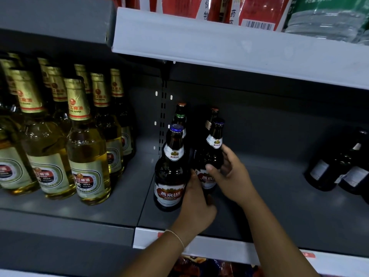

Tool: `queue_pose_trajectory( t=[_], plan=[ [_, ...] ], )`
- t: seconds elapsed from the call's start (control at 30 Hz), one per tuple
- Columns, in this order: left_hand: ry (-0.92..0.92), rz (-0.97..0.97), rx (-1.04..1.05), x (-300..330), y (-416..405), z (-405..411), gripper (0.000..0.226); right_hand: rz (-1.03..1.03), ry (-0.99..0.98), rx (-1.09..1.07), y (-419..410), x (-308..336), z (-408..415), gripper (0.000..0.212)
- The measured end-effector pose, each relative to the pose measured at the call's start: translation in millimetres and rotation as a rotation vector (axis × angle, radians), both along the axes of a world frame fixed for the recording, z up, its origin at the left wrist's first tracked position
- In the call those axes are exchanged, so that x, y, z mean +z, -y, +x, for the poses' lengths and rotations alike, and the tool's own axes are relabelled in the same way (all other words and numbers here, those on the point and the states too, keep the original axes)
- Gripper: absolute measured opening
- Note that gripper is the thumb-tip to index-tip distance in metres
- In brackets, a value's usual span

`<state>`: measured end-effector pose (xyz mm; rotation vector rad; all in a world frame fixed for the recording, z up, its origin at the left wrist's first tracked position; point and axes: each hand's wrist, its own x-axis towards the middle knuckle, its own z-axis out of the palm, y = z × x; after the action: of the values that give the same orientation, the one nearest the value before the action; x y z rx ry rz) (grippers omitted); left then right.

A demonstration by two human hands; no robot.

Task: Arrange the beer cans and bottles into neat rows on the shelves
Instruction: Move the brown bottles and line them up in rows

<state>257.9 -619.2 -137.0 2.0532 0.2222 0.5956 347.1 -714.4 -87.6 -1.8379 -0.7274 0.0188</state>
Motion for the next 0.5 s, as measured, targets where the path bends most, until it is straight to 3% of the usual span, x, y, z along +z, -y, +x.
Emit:
queue_pose_trajectory(
  t=[0.5],
  plan=[
    [-0.034, -0.001, -0.041, 1, -3, 6, 0.096, 0.123, 0.007, -0.089, -7, -19, 2, 0.073]
  ],
)
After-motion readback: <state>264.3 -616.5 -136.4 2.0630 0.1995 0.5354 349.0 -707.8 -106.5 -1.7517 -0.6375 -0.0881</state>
